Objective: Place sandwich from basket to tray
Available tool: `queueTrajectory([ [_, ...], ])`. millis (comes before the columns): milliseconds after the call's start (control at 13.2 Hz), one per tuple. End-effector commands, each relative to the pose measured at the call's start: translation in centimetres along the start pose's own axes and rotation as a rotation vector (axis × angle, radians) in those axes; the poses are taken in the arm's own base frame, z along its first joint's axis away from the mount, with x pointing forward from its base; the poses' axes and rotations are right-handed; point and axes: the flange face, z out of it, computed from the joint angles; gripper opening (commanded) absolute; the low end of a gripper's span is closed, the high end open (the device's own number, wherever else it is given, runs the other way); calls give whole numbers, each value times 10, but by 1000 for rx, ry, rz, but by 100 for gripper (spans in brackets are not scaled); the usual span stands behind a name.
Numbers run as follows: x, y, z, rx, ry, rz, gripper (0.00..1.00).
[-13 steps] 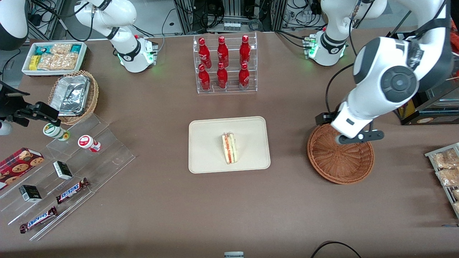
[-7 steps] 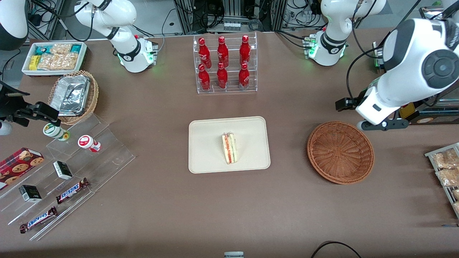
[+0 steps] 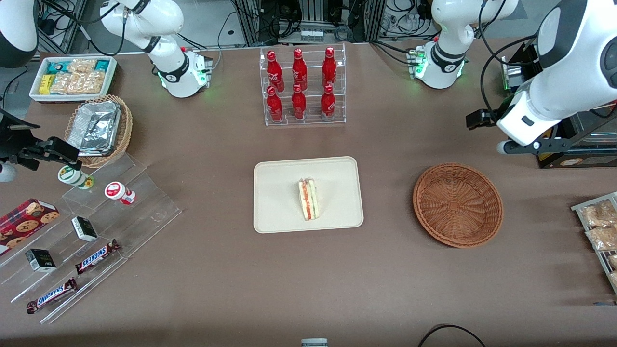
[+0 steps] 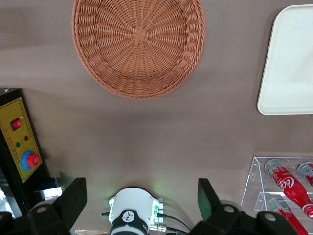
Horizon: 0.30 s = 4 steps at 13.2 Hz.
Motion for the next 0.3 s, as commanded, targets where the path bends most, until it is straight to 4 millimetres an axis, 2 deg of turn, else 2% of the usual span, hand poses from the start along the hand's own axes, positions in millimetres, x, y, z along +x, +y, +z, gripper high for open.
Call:
queueTrajectory([
  [0, -7, -17, -10, -4, -1, 49, 100],
  [75, -9, -26, -12, -9, 4, 46, 100],
  [226, -9, -26, -14, -9, 8, 46, 100],
])
